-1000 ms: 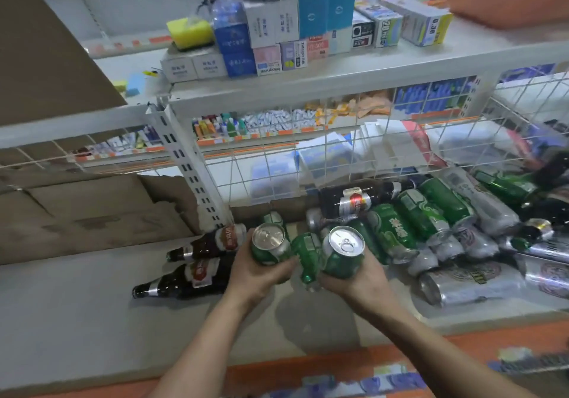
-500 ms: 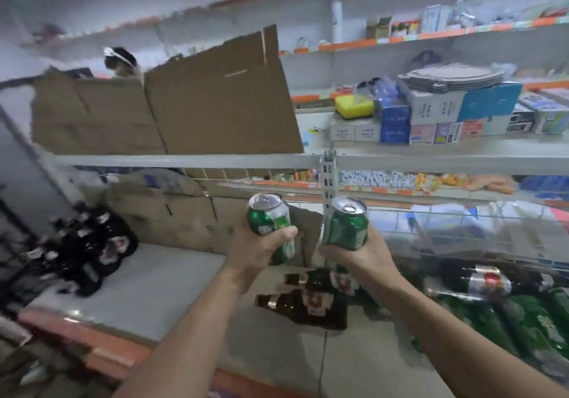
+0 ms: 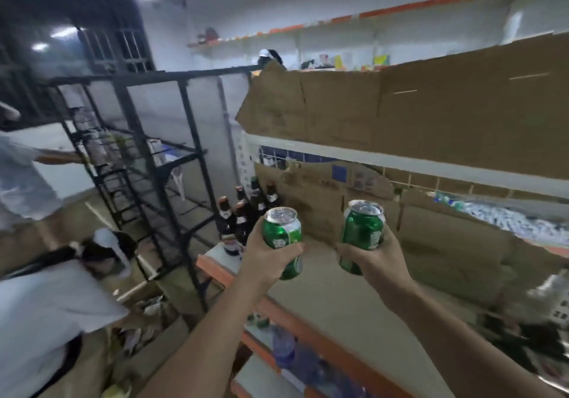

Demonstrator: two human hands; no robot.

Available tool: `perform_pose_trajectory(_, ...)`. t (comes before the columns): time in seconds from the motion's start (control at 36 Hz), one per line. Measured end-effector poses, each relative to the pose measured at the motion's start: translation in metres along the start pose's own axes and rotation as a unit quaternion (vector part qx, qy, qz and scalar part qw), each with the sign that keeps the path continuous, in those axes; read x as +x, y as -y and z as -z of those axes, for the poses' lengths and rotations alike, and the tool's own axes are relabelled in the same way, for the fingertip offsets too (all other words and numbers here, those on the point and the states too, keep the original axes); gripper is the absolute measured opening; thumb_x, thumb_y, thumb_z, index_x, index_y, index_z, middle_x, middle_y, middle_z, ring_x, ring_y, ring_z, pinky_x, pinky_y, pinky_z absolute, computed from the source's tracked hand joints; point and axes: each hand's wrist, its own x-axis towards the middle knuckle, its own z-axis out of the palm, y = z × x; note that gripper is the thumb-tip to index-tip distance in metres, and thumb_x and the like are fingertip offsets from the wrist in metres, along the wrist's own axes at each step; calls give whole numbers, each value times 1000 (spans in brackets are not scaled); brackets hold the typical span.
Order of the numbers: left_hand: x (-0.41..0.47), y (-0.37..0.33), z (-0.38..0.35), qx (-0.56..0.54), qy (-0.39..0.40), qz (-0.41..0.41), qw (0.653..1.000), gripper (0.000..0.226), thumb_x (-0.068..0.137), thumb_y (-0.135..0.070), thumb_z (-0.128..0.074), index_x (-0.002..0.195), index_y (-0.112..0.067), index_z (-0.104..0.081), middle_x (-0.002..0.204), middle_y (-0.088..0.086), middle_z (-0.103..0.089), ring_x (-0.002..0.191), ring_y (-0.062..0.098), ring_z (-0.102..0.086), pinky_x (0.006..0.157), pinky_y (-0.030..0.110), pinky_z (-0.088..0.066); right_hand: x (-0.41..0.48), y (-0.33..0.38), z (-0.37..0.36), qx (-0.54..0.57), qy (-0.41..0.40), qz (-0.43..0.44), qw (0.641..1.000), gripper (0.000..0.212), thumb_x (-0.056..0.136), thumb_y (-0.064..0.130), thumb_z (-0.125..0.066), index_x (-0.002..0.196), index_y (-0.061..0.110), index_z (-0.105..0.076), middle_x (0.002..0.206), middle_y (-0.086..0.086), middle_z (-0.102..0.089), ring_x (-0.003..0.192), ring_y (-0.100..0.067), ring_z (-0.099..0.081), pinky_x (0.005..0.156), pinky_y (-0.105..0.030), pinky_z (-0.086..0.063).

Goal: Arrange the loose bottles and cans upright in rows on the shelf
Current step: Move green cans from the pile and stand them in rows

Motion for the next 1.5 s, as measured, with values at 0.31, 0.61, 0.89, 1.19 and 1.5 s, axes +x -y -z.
perform_pose_trajectory(0.31, 37, 26, 76, 7, 27, 35, 999, 56, 69, -17, -88, 116, -36, -65, 99, 1, -75, 91, 20, -73, 82, 37, -61, 25, -16, -76, -26, 4, -34, 999, 50, 73, 5, -90, 109, 27, -63, 90, -2, -72, 74, -11, -71, 57, -15, -53)
perform_pose_trajectory(0.61, 103, 51, 51, -2, 76, 35, 996, 55, 71, 4, -85, 107, -33, -64, 87, -6, -74, 79, 7, -71, 69, 21, -58, 85, -59, -66, -54, -21, -49, 997, 53, 70, 6, -92, 116, 13, -66, 91, -4, -74, 77, -16, -73, 63, -23, -57)
perform_pose_trajectory(0.89, 192, 99, -1, 47, 127, 94, 986, 65, 70, -1, -88, 118, -35, -61, 106, -6, -73, 98, 14, -71, 83, 30, -59, 147, -119, -49, -60, -22, -96, 993, 47, 72, 5, -92, 100, 30, -64, 88, 22, -69, 78, 13, -68, 63, -7, -54)
perform_pose_trajectory(1.19, 239, 164, -32, 92, 129, 165, 973, 61, 65, -2, -93, 105, -32, -58, 107, -2, -69, 90, 8, -66, 59, 14, -53, 176, -191, -44, -129, -32, -208, 969, 70, 63, 19, -98, 125, 20, -65, 106, 11, -71, 91, 1, -65, 68, -10, -48)
perform_pose_trajectory(1.5, 287, 221, -34, 114, 179, 192, 958, 71, 60, 8, -89, 118, -20, -58, 113, 4, -69, 91, 10, -66, 73, 26, -61, 204, -233, -70, -168, -89, -271, 944, 77, 58, 15, -100, 125, 24, -61, 114, 8, -70, 107, -12, -66, 85, -22, -51)
